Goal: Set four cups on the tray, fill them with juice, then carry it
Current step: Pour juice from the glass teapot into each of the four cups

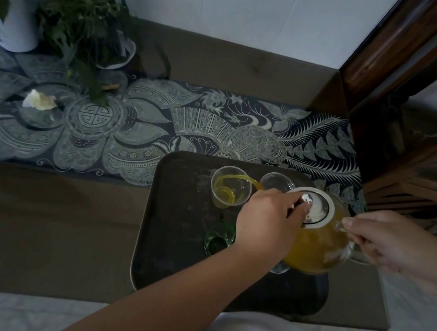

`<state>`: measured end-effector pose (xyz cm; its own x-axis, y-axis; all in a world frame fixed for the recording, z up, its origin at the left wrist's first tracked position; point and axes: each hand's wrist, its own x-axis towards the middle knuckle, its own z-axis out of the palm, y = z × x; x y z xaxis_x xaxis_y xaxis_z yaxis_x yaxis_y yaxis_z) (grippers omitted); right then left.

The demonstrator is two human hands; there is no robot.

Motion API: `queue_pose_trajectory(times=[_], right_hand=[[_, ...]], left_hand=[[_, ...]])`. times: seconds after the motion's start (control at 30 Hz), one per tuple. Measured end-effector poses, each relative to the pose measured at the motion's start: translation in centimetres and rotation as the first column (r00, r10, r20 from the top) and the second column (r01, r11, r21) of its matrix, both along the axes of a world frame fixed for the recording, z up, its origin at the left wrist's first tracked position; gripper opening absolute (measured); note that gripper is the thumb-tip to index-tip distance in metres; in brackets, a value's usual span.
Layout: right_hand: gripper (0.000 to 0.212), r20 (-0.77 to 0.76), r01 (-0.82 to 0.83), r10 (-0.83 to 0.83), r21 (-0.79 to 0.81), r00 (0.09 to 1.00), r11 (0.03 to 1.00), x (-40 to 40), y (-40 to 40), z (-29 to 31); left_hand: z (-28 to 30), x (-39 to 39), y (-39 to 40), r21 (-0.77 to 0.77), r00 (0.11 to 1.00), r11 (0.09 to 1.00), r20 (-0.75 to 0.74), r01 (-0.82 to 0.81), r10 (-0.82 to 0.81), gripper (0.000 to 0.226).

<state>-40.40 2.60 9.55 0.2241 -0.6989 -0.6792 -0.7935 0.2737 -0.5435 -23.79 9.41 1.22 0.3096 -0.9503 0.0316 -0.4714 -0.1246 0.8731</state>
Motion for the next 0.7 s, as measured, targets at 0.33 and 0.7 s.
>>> queue_pose_trajectory(times=[0.33, 0.7], right_hand=[[0.041, -0.011, 0.021, -0.021, 0.017, 1.0, 1.0, -0.22, 0.19, 0.38], [0.038, -0.015, 0.019, -0.019, 0.007, 1.0, 1.0, 0.05, 0.42, 0.97]], left_hand=[[-0.15, -0.29, 0.19, 0.02, 0.999, 1.0, -0.029, 0.019, -0.018, 0.025], [-0.48, -0.33, 0.32, 0.034, 0.992, 0.999, -0.129, 0.018, -0.014, 0.024]])
